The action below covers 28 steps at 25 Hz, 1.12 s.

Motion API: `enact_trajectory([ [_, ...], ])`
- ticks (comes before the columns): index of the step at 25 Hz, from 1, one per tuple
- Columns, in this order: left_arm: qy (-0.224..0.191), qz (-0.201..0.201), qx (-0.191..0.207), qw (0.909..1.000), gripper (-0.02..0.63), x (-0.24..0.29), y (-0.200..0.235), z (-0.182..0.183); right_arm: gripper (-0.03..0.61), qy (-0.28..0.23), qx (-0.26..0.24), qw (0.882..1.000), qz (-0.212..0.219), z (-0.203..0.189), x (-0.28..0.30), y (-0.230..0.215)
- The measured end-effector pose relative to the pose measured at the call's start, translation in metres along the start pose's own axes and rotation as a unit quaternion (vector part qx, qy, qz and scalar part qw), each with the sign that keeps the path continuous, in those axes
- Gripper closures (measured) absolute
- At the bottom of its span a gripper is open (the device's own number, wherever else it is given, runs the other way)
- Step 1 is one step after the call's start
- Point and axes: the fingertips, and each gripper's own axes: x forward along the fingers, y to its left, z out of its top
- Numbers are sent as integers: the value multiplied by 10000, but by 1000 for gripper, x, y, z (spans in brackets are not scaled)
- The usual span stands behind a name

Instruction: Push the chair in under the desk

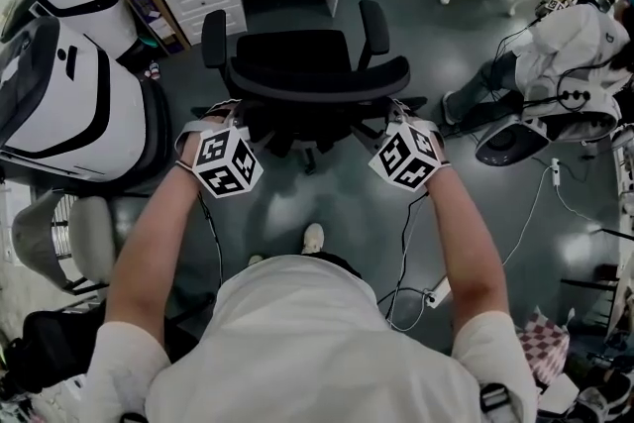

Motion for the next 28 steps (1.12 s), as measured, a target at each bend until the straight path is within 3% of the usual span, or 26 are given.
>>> enact_trajectory([
  [16,127,42,-256,9996,489,36,37,20,446,-323,-202,9992,-108,-25,8,-52],
  [25,164,45,-226,9996,488,33,18,31,448,-428,-196,9986,-226,-35,-7,-37],
  [28,172,-6,-272,9995,488,42,35,28,446,-427,-171,9988,-192,-35,4,-54],
])
